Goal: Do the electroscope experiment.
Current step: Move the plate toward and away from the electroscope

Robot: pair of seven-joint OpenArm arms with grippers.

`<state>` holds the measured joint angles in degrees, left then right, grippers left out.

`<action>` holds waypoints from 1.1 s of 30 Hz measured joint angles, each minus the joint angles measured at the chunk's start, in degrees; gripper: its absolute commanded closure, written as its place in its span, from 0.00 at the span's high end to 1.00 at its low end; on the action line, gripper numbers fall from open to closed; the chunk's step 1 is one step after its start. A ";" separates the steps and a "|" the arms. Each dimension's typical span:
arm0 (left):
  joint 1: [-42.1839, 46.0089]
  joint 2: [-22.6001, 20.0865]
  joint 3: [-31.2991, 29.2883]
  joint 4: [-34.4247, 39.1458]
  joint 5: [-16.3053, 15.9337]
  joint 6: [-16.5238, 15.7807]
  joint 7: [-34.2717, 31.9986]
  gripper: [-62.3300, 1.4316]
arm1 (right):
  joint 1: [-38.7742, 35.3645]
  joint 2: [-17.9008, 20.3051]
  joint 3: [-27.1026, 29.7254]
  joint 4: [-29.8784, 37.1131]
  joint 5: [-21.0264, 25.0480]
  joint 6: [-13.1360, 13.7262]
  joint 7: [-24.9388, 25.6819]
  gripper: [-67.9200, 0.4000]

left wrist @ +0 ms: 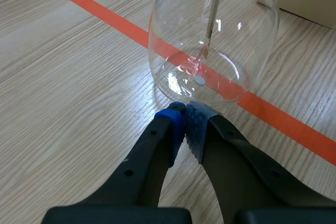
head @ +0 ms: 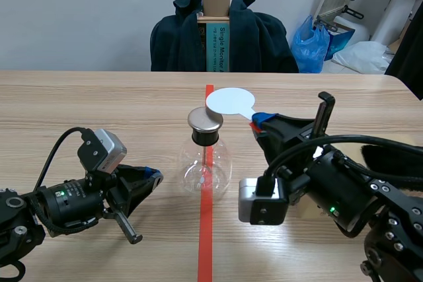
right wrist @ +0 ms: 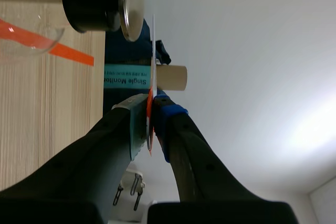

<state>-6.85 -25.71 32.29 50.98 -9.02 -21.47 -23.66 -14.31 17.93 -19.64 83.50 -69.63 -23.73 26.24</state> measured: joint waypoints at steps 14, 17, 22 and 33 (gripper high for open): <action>0.00 0.00 0.00 0.00 0.00 0.00 0.00 0.07 | 0.00 0.00 0.00 0.00 0.02 0.00 -12.66 0.02; 0.00 0.00 0.00 0.00 0.00 0.00 0.00 0.07 | 0.00 0.00 0.00 0.00 0.02 0.00 -12.59 0.02; 0.00 0.00 0.00 0.00 0.00 0.00 0.00 0.07 | 0.00 0.00 0.02 0.00 0.11 0.00 -8.55 0.02; 0.00 0.00 0.00 0.00 0.00 0.00 0.00 0.07 | 0.00 0.00 0.02 0.00 -1.11 0.00 5.81 0.02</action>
<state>-6.85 -25.71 32.29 50.98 -9.02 -21.47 -23.66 -14.31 17.93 -19.62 83.50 -70.74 -23.73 32.05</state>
